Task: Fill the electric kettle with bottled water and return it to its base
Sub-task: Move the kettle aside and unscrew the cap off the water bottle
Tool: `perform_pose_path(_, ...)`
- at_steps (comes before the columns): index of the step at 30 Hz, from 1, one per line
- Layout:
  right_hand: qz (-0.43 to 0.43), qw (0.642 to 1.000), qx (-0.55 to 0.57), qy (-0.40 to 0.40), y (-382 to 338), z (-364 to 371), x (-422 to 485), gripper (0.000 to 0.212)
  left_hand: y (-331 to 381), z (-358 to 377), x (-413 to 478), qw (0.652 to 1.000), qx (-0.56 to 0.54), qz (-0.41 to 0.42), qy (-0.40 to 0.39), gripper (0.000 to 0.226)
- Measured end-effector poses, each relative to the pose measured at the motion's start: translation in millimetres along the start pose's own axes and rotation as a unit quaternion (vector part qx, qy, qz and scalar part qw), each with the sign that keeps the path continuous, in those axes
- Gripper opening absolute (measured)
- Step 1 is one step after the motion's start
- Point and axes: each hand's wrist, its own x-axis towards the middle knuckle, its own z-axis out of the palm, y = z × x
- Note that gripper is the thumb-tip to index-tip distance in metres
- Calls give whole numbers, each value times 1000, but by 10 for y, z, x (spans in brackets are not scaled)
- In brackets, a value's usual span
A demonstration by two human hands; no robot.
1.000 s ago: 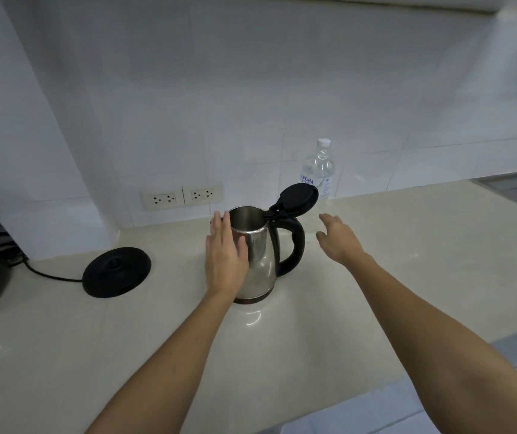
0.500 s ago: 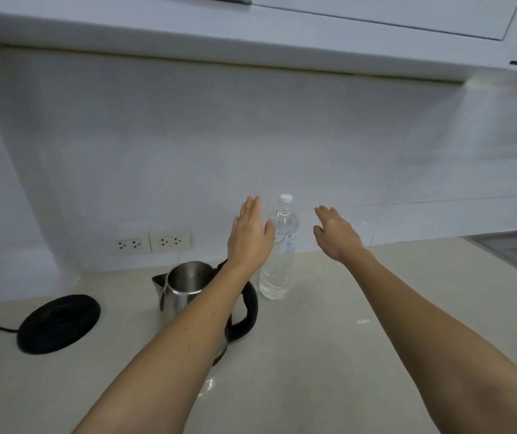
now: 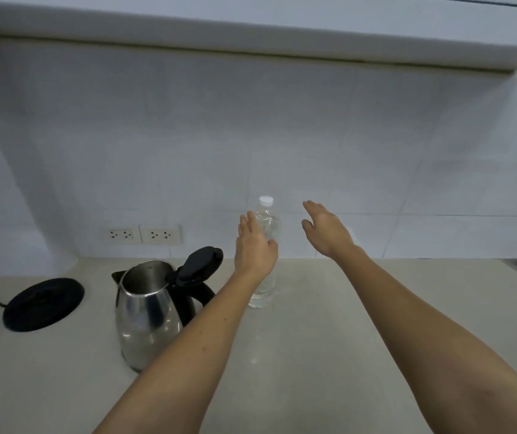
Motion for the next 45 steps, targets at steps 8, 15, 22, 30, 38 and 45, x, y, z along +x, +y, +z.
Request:
perform_pose_path(8,-47,995,83,-4,-48,87,246,50,-307,343,90,997,7,-73,-18,87)
perform_pose_path(15,-89,985,146,-6,-210,205,462,48,-536,553,120,994,-27,-104,-17,95)
perform_pose_path(22,-80,986,142,46,-320,362,607,46,-627,711,163,990,-76,-122,7,95)
perform_pose_path(30,-64,979,191,34,-396,368,616,34,-616,692,123,987,-108,-118,23,81)
perform_pose_path(38,-64,979,186,45,-348,268,264,25,-572,636,-30,991,-105,-80,8,90)
perform_pose_path(45,-50,980,184,57,-377,-39,-115,24,-424,560,-471,994,-110,-13,3,88)
